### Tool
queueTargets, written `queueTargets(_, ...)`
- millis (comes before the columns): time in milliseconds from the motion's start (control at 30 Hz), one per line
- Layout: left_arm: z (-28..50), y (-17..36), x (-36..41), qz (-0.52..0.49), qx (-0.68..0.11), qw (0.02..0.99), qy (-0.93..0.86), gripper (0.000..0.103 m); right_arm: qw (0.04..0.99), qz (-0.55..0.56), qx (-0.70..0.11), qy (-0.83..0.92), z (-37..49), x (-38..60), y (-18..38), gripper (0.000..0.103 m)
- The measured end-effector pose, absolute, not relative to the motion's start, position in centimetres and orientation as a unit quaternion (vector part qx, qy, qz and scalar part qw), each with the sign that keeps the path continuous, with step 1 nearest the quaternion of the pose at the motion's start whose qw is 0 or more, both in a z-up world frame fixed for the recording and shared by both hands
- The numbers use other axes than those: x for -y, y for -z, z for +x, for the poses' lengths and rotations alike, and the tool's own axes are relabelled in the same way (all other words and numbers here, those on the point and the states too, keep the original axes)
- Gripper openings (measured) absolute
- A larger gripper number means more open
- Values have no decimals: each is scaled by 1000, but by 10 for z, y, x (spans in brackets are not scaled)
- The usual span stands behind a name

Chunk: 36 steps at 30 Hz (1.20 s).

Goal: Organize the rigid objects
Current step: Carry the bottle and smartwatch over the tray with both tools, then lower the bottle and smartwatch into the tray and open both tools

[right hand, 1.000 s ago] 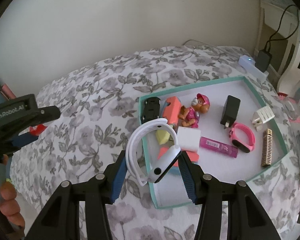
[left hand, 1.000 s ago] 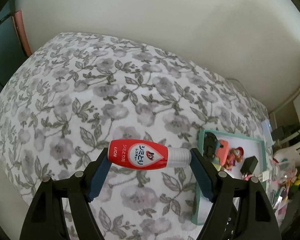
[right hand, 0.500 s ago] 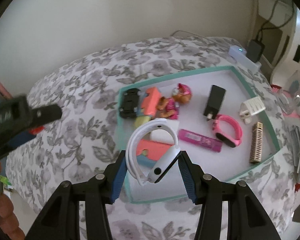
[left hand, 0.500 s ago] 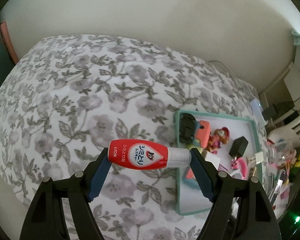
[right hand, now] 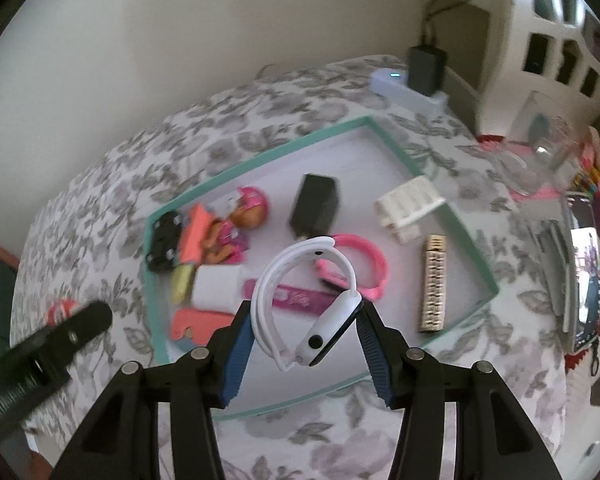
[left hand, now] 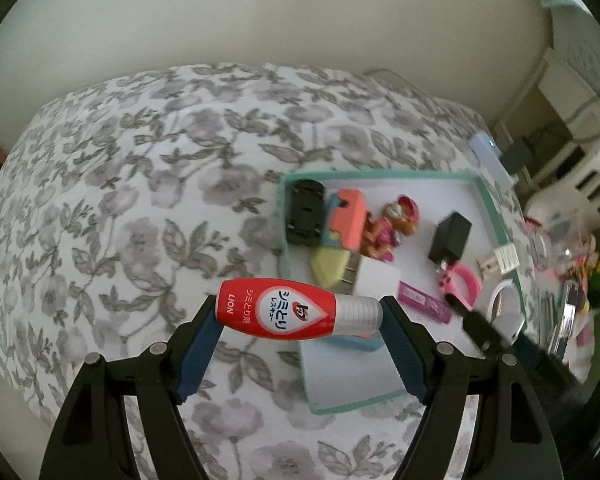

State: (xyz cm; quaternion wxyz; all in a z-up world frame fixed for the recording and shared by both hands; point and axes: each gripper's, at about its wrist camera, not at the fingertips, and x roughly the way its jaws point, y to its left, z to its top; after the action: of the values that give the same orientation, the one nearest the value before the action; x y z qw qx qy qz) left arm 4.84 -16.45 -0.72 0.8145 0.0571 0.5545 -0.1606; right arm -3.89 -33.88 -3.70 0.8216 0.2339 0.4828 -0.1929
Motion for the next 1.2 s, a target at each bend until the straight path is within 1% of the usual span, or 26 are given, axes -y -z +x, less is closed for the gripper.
queueTargets(367, 29, 34, 208, 121, -567, 795, 179, 79, 809, 240, -492, 215, -48, 365, 48, 55)
queueTargets(533, 23, 51, 221, 151, -578, 782, 178, 79, 797, 241, -515, 206, -42, 365, 67, 55)
queueTargets(800, 21, 71, 228, 179, -587, 772, 167, 79, 787, 248, -528, 199, -41, 369, 82, 55)
queueTargets(1200, 22, 86, 230, 204, -596, 762, 150, 79, 790, 232, -534, 189, -33, 362, 86, 55)
